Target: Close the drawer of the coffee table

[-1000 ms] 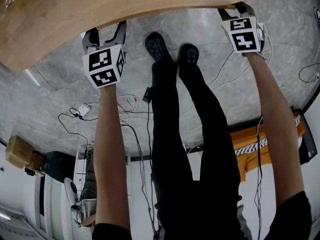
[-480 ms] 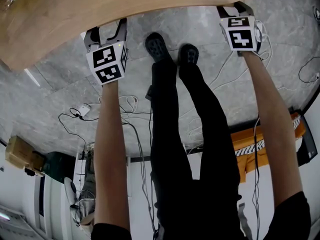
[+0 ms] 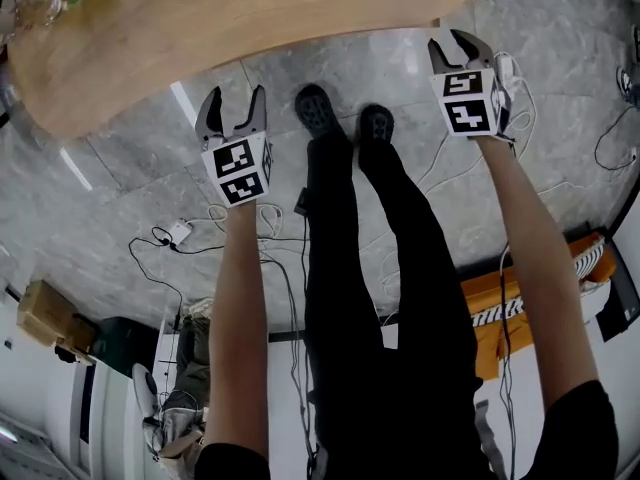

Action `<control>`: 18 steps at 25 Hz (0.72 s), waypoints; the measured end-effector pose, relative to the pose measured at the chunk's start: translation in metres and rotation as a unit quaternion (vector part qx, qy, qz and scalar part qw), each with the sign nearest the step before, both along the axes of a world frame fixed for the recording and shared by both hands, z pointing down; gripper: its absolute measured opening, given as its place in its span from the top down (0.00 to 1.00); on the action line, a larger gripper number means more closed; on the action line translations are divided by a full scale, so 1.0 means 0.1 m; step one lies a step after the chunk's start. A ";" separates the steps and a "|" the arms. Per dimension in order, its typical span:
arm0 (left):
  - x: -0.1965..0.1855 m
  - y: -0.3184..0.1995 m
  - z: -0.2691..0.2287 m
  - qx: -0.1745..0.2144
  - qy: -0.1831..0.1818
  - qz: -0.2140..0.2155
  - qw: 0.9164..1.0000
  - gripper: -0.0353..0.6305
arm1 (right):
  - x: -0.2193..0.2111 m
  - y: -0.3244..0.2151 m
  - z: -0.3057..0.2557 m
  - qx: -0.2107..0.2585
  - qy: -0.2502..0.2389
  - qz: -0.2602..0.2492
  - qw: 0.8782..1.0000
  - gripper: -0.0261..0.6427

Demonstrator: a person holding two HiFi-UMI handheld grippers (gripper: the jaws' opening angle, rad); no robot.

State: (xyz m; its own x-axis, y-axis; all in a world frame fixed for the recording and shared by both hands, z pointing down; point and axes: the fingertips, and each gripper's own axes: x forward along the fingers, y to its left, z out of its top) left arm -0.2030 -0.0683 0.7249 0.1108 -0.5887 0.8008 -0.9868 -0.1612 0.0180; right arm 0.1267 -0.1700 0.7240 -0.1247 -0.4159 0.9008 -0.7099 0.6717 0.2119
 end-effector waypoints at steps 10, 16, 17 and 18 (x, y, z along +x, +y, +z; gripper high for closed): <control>0.39 0.03 -1.27 0.056 0.018 0.005 0.998 0.58 | -0.15 0.26 -1.19 0.039 -0.079 0.014 0.996 0.78; 0.72 0.07 -2.17 0.103 0.043 -0.003 0.994 0.65 | -0.08 0.38 -2.04 0.080 -0.124 0.026 0.989 0.80; 0.78 0.10 -2.32 0.110 0.046 -0.005 0.993 0.67 | -0.05 0.41 -2.20 0.088 -0.132 0.026 0.987 0.81; 0.83 0.12 -2.47 0.119 0.048 -0.006 0.992 0.69 | -0.02 0.43 -2.35 0.098 -0.141 0.027 0.985 0.81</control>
